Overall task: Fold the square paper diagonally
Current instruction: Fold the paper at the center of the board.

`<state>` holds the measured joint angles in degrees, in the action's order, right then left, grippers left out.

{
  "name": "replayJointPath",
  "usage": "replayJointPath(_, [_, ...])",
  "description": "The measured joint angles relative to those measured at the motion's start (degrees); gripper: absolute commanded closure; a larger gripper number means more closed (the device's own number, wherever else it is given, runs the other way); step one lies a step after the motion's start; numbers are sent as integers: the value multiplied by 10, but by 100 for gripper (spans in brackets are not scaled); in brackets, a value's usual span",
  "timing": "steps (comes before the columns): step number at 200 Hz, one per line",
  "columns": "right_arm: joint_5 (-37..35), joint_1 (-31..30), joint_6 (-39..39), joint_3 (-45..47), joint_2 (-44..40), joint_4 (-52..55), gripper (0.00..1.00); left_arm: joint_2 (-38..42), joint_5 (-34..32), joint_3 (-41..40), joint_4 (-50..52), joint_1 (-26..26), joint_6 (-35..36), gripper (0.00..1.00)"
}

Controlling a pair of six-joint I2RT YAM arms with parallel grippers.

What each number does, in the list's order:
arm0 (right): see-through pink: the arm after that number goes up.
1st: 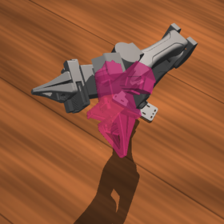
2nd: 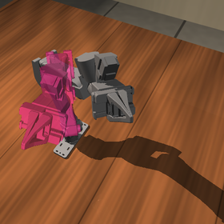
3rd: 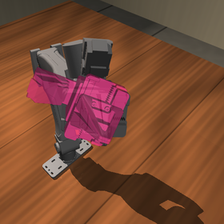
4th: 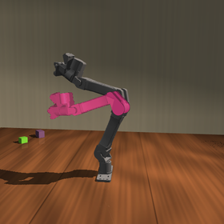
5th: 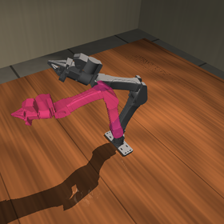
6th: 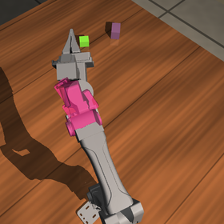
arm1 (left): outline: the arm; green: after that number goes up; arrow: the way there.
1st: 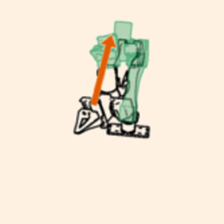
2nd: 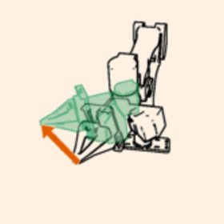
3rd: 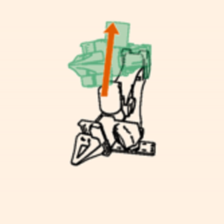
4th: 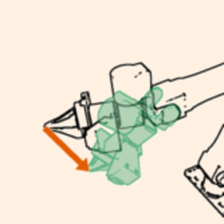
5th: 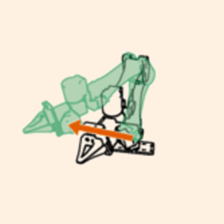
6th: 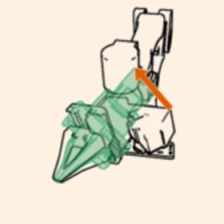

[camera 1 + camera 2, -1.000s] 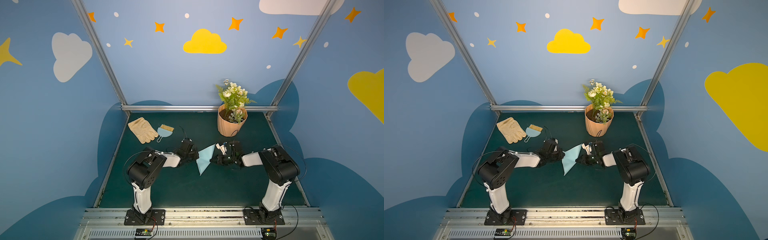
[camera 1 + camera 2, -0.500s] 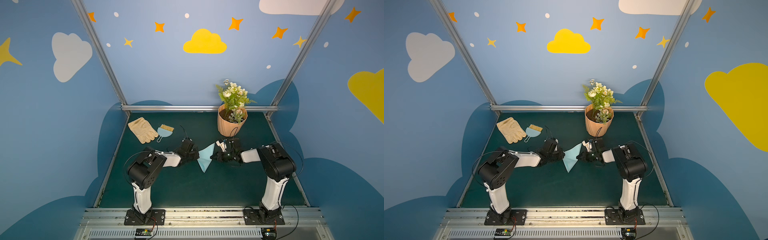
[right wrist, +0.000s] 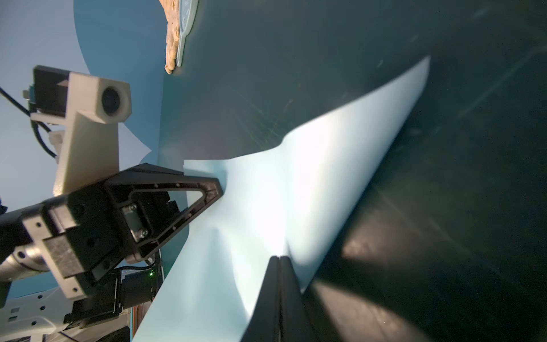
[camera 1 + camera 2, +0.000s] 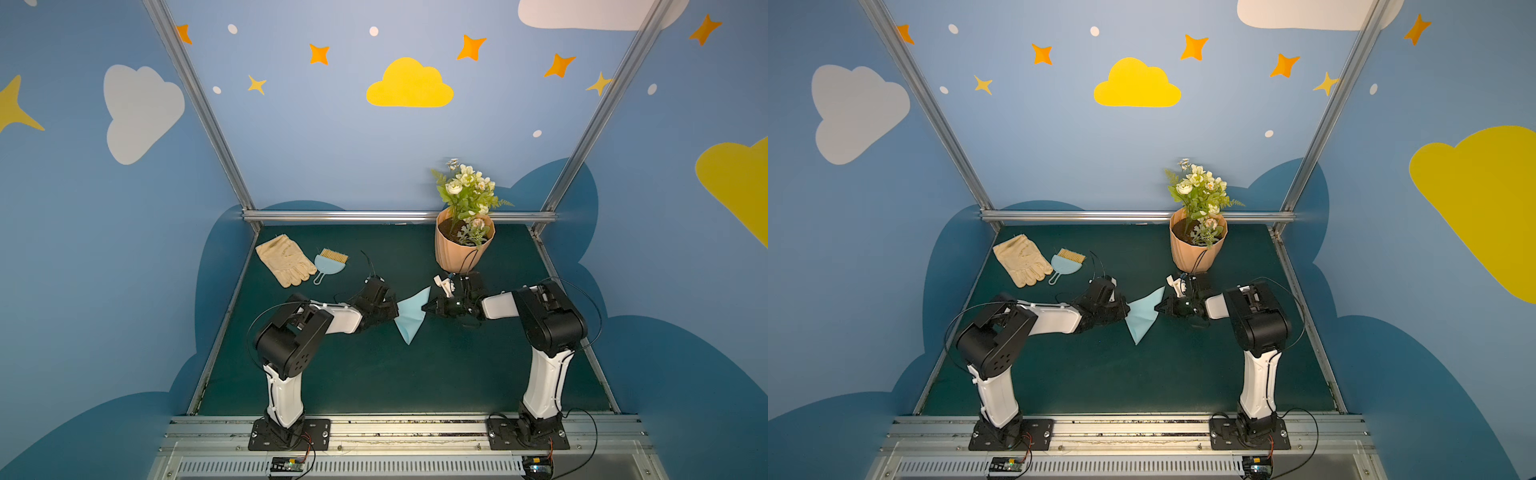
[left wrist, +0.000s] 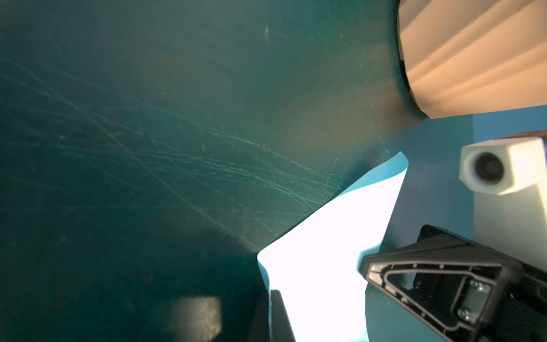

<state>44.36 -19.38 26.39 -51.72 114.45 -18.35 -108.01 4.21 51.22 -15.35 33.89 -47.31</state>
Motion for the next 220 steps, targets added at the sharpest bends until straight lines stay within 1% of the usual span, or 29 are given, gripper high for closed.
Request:
replayJointPath(107, [-37,30,-24,-55,19,40,100,0,-2,0,2,0,0,97])
replayJointPath(169, [-55,38,-37,-92,31,73,100,0,-2,0,2,0,0,97])
replayJointPath(220, [-60,37,-33,-92,31,78,100,3,-2,-4,-1,3,0,97])
